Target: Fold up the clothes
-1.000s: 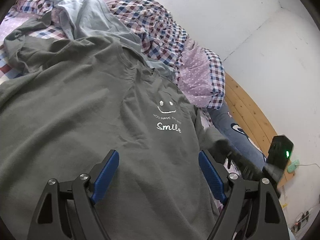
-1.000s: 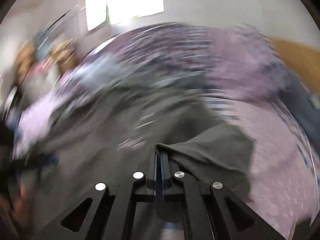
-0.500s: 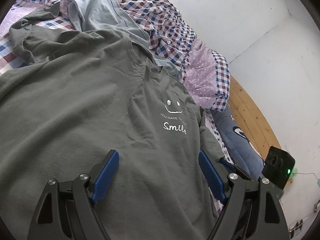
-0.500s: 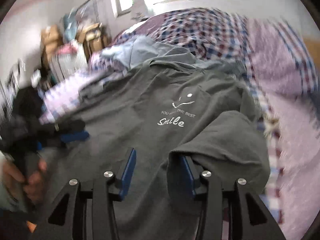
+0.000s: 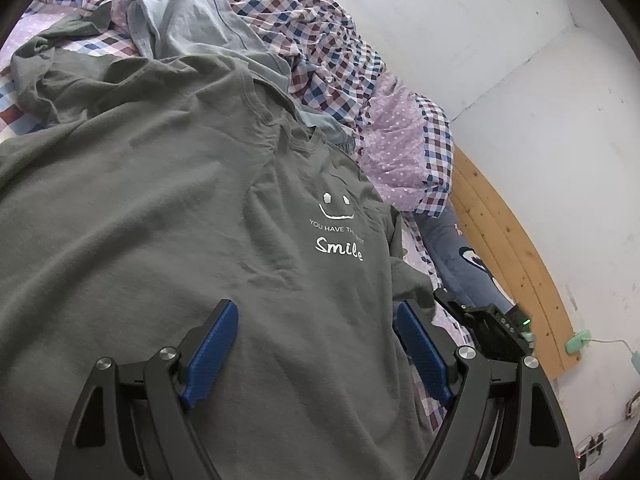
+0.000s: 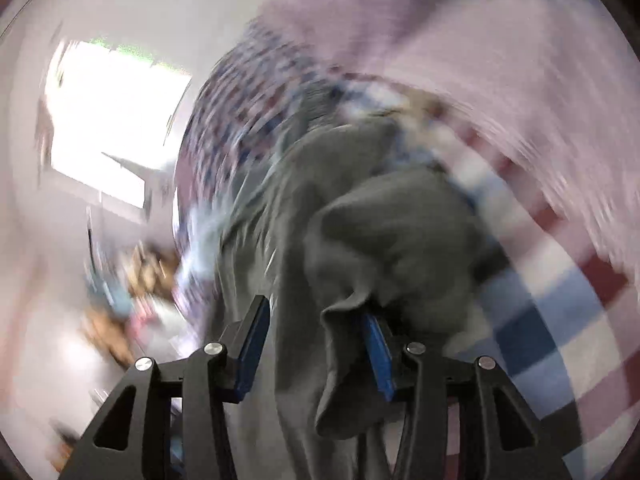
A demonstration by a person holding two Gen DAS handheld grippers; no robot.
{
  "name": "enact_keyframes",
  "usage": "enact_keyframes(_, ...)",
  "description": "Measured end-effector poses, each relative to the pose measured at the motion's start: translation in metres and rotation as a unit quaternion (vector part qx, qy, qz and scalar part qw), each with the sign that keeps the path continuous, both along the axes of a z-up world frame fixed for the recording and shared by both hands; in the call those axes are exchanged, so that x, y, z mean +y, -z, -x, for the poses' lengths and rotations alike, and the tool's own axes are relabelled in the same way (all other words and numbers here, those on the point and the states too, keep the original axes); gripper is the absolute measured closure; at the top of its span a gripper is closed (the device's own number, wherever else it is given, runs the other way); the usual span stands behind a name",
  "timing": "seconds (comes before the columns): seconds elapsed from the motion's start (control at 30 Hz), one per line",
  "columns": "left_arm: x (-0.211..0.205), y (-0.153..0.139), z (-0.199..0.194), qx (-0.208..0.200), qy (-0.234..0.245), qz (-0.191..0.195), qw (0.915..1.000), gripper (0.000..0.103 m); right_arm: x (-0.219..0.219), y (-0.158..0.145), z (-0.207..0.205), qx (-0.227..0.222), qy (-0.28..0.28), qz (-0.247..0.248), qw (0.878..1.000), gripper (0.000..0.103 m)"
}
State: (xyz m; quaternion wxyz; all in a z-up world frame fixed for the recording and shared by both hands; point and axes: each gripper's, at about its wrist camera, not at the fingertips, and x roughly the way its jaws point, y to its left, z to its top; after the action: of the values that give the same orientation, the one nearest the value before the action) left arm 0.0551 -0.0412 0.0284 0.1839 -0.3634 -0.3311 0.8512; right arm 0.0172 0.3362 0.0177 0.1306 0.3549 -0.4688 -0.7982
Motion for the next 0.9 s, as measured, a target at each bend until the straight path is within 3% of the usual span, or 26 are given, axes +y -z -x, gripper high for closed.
enact_keyframes(0.07,0.0,0.0,0.0,-0.001,0.001,-0.001,1.0,0.018,0.014,0.009,-0.002,-0.01,0.033,0.042,0.999,0.053)
enact_keyframes(0.4,-0.004,-0.001,0.002,-0.005,0.001,-0.016,0.9999,0.018,0.036,-0.009,0.001,0.026,0.089,0.025,0.995,0.053)
enact_keyframes(0.47,-0.004,-0.001,0.002,-0.005,0.002,-0.015,0.9999,0.018,0.036,-0.012,0.003,0.031,0.089,0.01,0.995,0.062)
enact_keyframes(0.53,-0.003,-0.001,0.002,-0.004,0.004,-0.014,0.9999,0.018,0.026,-0.019,0.007,0.035,0.076,-0.037,0.996,0.094)
enact_keyframes(0.6,-0.004,-0.002,0.002,-0.001,0.004,-0.017,0.9998,0.018,-0.015,-0.027,-0.001,0.077,0.012,-0.139,0.987,0.102)
enact_keyframes(0.67,-0.006,-0.003,0.001,0.001,0.005,-0.025,0.9997,0.018,-0.058,-0.034,-0.009,0.122,-0.056,-0.244,0.96,0.102)
enact_keyframes(0.73,-0.009,-0.003,0.002,0.001,0.002,-0.036,0.9994,0.018,-0.101,-0.041,-0.018,0.164,-0.123,-0.344,0.916,0.102)
enact_keyframes(0.8,-0.013,-0.003,0.003,0.0,-0.001,-0.047,0.9989,0.018,-0.144,-0.048,-0.027,0.203,-0.188,-0.438,0.855,0.102)
enact_keyframes(0.83,-0.015,-0.003,0.003,0.0,-0.002,-0.053,0.9986,0.018,-0.166,-0.052,-0.031,0.221,-0.219,-0.482,0.819,0.102)
enact_keyframes(0.9,-0.019,-0.001,0.005,-0.006,-0.005,-0.063,0.998,0.018,-0.209,-0.059,-0.04,0.255,-0.278,-0.564,0.735,0.102)
